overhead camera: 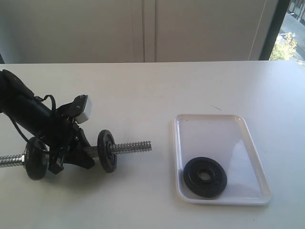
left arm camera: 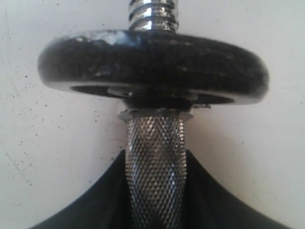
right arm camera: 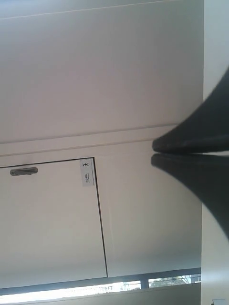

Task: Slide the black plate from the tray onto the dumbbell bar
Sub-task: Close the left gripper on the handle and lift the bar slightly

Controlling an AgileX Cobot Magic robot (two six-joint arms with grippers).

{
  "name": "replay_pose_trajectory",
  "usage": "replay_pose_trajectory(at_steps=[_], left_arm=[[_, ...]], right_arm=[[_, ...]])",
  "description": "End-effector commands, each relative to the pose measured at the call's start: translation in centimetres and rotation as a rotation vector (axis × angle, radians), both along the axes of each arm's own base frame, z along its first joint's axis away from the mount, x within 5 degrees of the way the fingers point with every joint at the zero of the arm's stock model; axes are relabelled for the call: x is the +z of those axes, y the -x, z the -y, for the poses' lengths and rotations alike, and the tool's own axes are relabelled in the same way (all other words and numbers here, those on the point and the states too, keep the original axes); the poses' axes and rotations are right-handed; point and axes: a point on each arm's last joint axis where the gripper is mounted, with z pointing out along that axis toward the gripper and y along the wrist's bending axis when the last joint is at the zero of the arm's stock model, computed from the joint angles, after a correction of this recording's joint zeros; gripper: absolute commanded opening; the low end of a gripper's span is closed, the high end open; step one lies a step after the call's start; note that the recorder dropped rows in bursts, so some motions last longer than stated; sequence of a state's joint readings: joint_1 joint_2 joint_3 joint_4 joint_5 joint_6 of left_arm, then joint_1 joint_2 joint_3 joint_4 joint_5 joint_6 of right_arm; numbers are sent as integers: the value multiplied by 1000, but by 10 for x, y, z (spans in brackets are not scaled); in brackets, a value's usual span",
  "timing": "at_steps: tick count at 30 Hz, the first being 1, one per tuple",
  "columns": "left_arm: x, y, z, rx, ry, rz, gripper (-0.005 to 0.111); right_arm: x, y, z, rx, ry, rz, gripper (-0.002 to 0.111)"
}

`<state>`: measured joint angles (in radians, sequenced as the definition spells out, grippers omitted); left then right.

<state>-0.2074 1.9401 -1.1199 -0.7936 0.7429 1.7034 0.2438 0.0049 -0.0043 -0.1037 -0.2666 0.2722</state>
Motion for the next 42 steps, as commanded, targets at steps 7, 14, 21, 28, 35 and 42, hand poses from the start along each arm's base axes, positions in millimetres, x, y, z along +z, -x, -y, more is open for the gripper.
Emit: replay_pose_trajectory(at_steps=[7,14,21,28,35,42], left_arm=[[14,6,7,2,94,-55,0],[34,8,6,8,103,13,0],[41,8,5,29,96,30,0],[48,10,5,27,103,46,0],[51,12,5,15,111,41,0],[52,13,6,9,116,33,0]], right_arm=[[-2,0,0,2,5,-13,0],[-3,-1,0,2,3,-25,0],[-4,-1,0,4,-2,-28,0],[-9,-2,0,11,-30,-104,0],[-17,-4,1,17,-94,-253,0],[6,-13,0,-9,-71,-409,0]])
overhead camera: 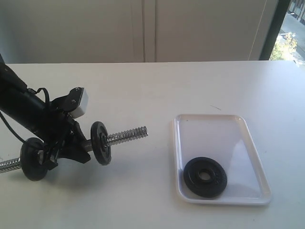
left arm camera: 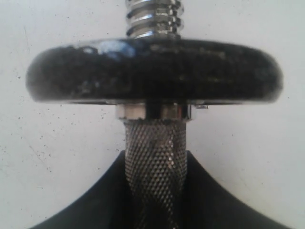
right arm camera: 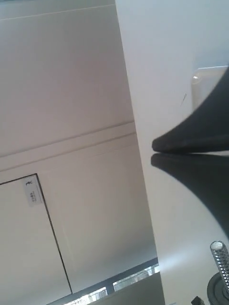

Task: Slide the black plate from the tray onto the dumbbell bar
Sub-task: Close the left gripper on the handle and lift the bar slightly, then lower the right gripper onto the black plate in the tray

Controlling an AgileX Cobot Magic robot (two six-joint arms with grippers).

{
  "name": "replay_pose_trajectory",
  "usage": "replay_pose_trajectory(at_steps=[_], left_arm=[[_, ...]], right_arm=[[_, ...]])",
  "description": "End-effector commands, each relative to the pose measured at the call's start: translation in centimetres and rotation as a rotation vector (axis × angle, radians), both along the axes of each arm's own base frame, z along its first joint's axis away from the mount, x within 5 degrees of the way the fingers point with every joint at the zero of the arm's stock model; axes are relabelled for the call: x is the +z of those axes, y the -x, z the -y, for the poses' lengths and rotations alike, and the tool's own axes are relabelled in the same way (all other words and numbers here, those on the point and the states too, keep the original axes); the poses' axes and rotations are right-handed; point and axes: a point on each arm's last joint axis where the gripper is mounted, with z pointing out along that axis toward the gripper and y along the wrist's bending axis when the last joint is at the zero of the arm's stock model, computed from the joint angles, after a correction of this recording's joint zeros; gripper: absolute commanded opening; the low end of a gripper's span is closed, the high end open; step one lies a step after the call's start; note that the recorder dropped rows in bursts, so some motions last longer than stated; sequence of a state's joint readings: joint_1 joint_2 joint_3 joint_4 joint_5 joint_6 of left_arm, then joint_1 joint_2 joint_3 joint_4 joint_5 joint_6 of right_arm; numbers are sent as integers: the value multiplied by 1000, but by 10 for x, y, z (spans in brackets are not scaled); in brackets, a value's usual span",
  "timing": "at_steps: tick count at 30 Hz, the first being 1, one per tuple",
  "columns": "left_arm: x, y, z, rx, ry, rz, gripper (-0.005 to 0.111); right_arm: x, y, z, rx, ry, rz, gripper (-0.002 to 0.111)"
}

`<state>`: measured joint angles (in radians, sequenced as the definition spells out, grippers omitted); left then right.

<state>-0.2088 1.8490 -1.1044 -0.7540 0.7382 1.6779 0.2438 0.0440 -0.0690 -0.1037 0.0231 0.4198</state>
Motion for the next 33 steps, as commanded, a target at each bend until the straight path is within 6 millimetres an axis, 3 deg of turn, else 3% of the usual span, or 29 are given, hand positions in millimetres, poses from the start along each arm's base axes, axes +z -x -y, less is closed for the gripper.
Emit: replay_pose_trajectory(at_steps=[1,8,13,18,27,33], left_arm=[[26,6,9,10,132,-35,0],[26,6,9,10,132,-35,0],[26,6,9,10,132,-35,0],[26,6,9,9,133,-37,0],[26,6,9,9,133,-37,0],[26,6,9,9,133,-37,0]], right_arm=[[14,-10,-2,-7,11,-166,0],[45,-38,-11,25,161,-431,0],[70,-61,-25,171,411,-593,0],[88,-94,-37,277,534,-752,0],[73,-156,-66,403,645,-896,0],[42,-183,-98,500,798,-962,0]])
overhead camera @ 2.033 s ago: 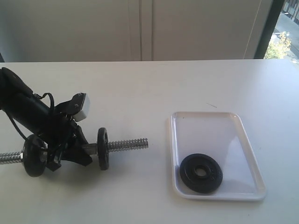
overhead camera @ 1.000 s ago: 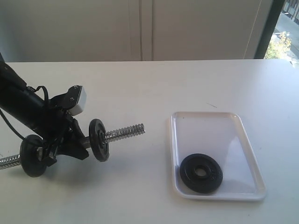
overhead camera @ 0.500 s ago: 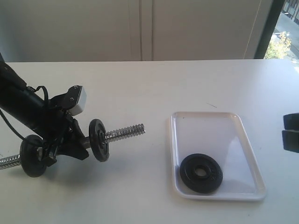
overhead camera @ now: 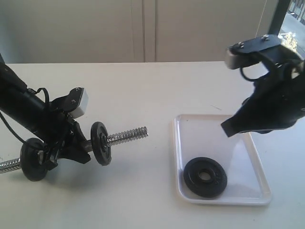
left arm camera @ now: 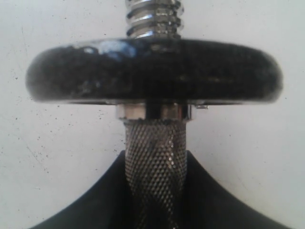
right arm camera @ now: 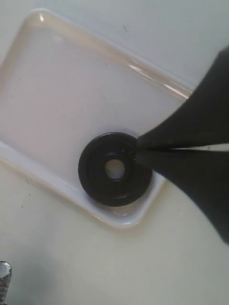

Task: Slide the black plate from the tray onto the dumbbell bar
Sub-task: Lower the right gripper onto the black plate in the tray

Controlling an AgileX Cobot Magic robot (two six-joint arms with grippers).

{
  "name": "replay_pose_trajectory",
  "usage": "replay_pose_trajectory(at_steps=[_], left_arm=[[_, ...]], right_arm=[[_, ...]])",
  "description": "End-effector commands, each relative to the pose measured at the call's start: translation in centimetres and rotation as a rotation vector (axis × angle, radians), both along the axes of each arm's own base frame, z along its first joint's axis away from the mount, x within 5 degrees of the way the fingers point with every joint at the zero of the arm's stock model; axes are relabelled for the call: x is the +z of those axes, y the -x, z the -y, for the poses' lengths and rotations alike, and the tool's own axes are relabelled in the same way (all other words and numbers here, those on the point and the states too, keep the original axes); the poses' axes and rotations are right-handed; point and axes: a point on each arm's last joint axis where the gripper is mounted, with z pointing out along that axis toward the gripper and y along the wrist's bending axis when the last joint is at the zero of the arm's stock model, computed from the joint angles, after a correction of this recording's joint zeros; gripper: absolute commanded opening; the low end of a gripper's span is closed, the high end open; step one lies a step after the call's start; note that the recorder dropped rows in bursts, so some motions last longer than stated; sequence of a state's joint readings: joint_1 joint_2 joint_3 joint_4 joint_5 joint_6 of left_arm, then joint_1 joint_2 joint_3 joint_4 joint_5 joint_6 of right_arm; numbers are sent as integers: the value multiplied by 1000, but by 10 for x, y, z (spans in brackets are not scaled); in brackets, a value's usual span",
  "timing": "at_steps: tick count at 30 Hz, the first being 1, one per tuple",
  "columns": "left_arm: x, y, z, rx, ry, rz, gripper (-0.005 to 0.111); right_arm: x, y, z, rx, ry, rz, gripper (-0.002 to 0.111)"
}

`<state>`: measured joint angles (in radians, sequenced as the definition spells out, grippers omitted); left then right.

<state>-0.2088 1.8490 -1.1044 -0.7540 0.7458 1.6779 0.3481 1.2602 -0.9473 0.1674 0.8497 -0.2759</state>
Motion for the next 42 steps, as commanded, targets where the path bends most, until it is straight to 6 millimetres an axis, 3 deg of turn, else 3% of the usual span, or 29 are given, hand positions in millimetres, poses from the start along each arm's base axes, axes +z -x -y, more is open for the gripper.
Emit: replay_pose_trajectory(at_steps=[1,8,16,19,24,27,42], left_arm=[[26,5,9,13,130,-31,0],[26,5,9,13,130,-31,0],[26,5,9,13,130,-31,0],[26,5,9,13,130,-31,0],[26,6,9,11,127,-30,0],[26,6,9,11,127,-30,0],[26,5,8,12,125,-29,0]], right_arm=[[-20,-18,-23,112,98,-27,0],[-53,-36,-49,205,167,-60,0],[-70,-46,-54,202,168,-64,4],[-71,-45,-54,204,172,-74,21],[-71,-45,-54,275,197,-60,81],[-72,-43,-54,272,191,-83,101],[-82,-43,-53,271,192,-55,103]])
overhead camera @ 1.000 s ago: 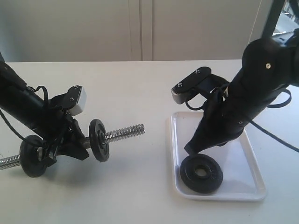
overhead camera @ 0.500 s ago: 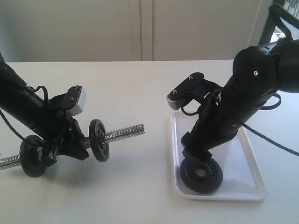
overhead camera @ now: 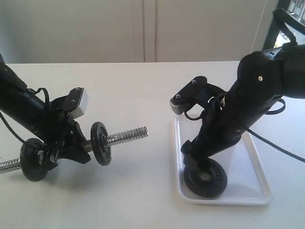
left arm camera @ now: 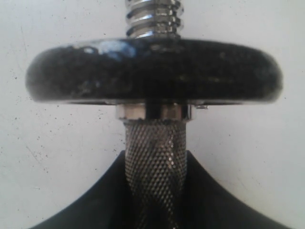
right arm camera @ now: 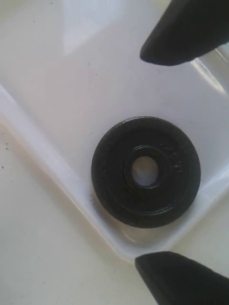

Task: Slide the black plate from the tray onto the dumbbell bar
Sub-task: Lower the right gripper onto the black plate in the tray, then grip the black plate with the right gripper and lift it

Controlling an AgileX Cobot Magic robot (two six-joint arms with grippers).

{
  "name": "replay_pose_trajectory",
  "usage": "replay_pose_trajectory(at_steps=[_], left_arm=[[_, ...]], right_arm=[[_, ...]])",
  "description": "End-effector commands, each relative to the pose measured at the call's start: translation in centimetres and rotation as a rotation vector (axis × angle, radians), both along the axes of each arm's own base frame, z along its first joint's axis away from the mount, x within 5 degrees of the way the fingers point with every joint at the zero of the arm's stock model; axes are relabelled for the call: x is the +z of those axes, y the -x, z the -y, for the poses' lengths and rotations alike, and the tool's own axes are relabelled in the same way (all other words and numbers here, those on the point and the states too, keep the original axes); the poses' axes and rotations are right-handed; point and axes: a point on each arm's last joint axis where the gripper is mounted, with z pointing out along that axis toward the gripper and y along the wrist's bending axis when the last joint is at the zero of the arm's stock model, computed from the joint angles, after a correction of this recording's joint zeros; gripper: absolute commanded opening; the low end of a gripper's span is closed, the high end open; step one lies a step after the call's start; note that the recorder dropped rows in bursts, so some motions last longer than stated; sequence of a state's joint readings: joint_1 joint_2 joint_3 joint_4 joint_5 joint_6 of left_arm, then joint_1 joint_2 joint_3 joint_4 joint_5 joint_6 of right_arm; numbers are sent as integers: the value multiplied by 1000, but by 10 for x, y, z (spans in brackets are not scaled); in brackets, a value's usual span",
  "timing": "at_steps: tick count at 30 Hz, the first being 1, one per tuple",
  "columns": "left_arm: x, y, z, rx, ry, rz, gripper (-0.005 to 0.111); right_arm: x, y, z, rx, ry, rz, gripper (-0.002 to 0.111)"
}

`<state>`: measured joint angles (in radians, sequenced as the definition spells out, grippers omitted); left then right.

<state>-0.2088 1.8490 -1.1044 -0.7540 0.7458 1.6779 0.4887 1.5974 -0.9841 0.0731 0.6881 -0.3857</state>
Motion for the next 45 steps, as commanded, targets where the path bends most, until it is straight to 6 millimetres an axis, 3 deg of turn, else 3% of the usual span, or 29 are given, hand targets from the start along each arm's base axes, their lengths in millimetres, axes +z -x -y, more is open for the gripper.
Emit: replay_pose_trajectory(at_steps=[1,6,10,27,41,45], left_arm=[[26,5,8,12,125,-29,0],[26,5,8,12,125,-29,0],[26,5,8,12,125,-29,0],[25,5,8,13,124,-27,0],[25,5,8,13,124,-27,0],[25,5,8,13,124,-27,0]], right_arm=[[-9,0,0,16,17,-8,103],[-43,-6,-3,14,67,-108,103],[-57,-7,-4,14,88,-149,103],[-78,-9,-5,11,115,-204,103],[-80,-7,-4,-35,117,-234,103],[-80,-3,-2,-123,127,-289,93]])
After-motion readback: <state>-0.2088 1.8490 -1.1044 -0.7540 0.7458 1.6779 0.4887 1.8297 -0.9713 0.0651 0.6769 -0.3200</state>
